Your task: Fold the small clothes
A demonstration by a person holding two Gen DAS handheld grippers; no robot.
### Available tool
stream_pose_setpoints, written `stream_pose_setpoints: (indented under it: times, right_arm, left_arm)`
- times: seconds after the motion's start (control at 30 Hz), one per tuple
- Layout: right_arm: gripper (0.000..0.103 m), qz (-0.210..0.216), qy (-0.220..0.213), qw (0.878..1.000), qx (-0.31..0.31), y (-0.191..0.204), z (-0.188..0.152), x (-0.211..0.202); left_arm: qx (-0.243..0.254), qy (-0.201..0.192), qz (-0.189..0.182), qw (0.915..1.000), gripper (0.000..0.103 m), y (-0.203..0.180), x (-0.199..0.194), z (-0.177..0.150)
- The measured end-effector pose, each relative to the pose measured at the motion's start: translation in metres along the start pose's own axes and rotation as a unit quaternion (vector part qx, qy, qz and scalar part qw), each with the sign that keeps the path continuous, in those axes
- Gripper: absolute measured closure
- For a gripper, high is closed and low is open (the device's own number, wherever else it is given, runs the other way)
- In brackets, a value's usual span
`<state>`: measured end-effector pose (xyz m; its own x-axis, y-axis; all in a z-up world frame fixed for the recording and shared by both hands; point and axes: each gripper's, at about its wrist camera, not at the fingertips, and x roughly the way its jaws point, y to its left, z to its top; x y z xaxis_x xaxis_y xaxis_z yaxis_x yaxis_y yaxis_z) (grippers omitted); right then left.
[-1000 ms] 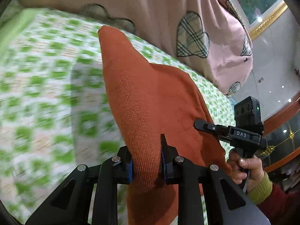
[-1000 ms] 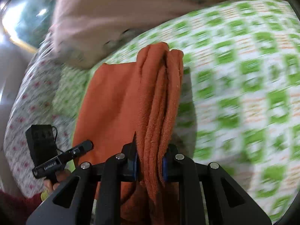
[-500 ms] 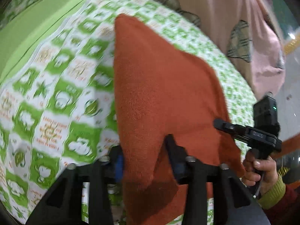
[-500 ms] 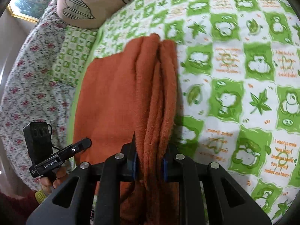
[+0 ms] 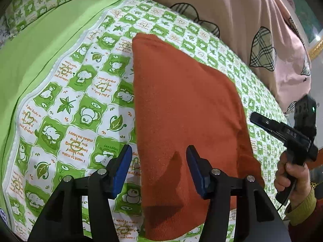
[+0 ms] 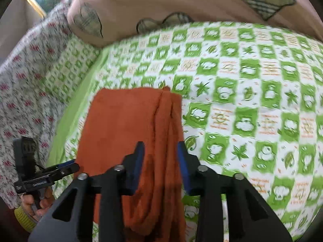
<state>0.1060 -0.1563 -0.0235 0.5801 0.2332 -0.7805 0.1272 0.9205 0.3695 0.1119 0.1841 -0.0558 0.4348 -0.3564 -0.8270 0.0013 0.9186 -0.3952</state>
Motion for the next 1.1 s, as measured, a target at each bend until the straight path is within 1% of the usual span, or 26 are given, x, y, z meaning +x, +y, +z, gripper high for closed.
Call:
stream_pose_setpoints:
  times: [0.07, 0.13, 0.17, 0.2, 0.27, 0.33, 0.4, 0.47, 0.53, 0.6, 0.67, 0.77, 0.8, 0.83, 0.9, 0.97, 1.03, 1.1]
  right_arm:
    - [0.072, 0.002, 0.020, 1.000, 0.003, 0.001, 0.006, 0.019]
    - [0.088, 0.003, 0.032, 0.999, 0.005, 0.004, 0.009, 0.033]
    - [0.090, 0.005, 0.036, 0.999, 0.004, 0.005, 0.012, 0.036]
    - [0.091, 0.005, 0.030, 1.000, -0.002, 0.008, 0.014, 0.031]
    - [0.092, 0.023, -0.008, 1.000, -0.019, 0.017, 0.019, 0.009]
    - [0.092, 0.020, -0.028, 0.999, -0.033, 0.021, 0.022, -0.006]
    - [0.092, 0.007, -0.019, 0.999, -0.032, 0.012, 0.024, 0.000]
    - [0.092, -0.011, 0.007, 1.000, -0.011, -0.004, 0.022, 0.018]
    - [0.091, -0.016, 0.034, 0.999, 0.008, -0.019, 0.017, 0.037]
    - [0.087, -0.002, 0.036, 0.999, 0.027, -0.026, 0.015, 0.038]
    - [0.084, 0.008, 0.032, 0.999, 0.040, -0.026, 0.015, 0.025]
    - [0.084, 0.028, 0.017, 0.999, 0.032, -0.017, 0.008, -0.007]
    - [0.082, 0.033, 0.012, 0.999, 0.030, -0.014, 0.003, -0.015]
    - [0.080, 0.043, 0.009, 0.999, 0.026, -0.013, -0.006, -0.030]
    - [0.071, 0.050, 0.011, 0.998, 0.022, -0.010, -0.026, -0.046]
    - [0.067, 0.055, 0.025, 0.998, 0.016, -0.005, -0.046, -0.052]
    - [0.065, 0.055, 0.052, 0.997, 0.000, 0.001, -0.069, -0.050]
    - [0.065, 0.037, 0.071, 0.997, -0.020, 0.008, -0.084, -0.041]
  left_arm:
    - [-0.002, 0.004, 0.002, 1.0000, 0.047, -0.001, 0.006, 0.000]
    - [-0.004, 0.009, 0.005, 0.9999, 0.047, 0.000, 0.011, 0.000]
    - [-0.005, 0.011, 0.008, 0.9999, 0.047, -0.001, 0.013, 0.000]
    - [-0.004, 0.011, 0.009, 0.9999, 0.047, -0.002, 0.014, 0.000]
    - [0.001, 0.007, 0.014, 0.9999, 0.047, -0.003, 0.013, 0.000]
    - [0.007, 0.008, 0.018, 0.9998, 0.047, -0.006, 0.015, -0.001]
    - [0.011, 0.016, 0.020, 0.9996, 0.047, -0.009, 0.022, -0.003]
    - [0.018, 0.017, 0.023, 0.9994, 0.047, -0.013, 0.027, -0.005]
    - [0.024, 0.019, 0.032, 0.9990, 0.046, -0.016, 0.030, -0.007]
    - [0.022, 0.019, 0.033, 0.9990, 0.047, -0.016, 0.028, -0.008]
    - [0.027, 0.019, 0.036, 0.9988, 0.047, -0.016, 0.021, -0.012]
    - [0.039, 0.016, 0.046, 0.9981, 0.047, -0.018, 0.003, -0.027]
    - [0.043, 0.017, 0.047, 0.9978, 0.047, -0.019, -0.003, -0.034]
    - [0.048, 0.018, 0.049, 0.9975, 0.047, -0.020, -0.008, -0.041]
    - [0.065, 0.021, 0.059, 0.9959, 0.046, -0.026, -0.017, -0.060]
    - [0.077, 0.022, 0.067, 0.9945, 0.044, -0.031, -0.020, -0.077]
    - [0.087, 0.018, 0.074, 0.9933, 0.041, -0.038, -0.022, -0.096]
    - [0.095, 0.019, 0.077, 0.9924, 0.039, -0.045, -0.019, -0.110]
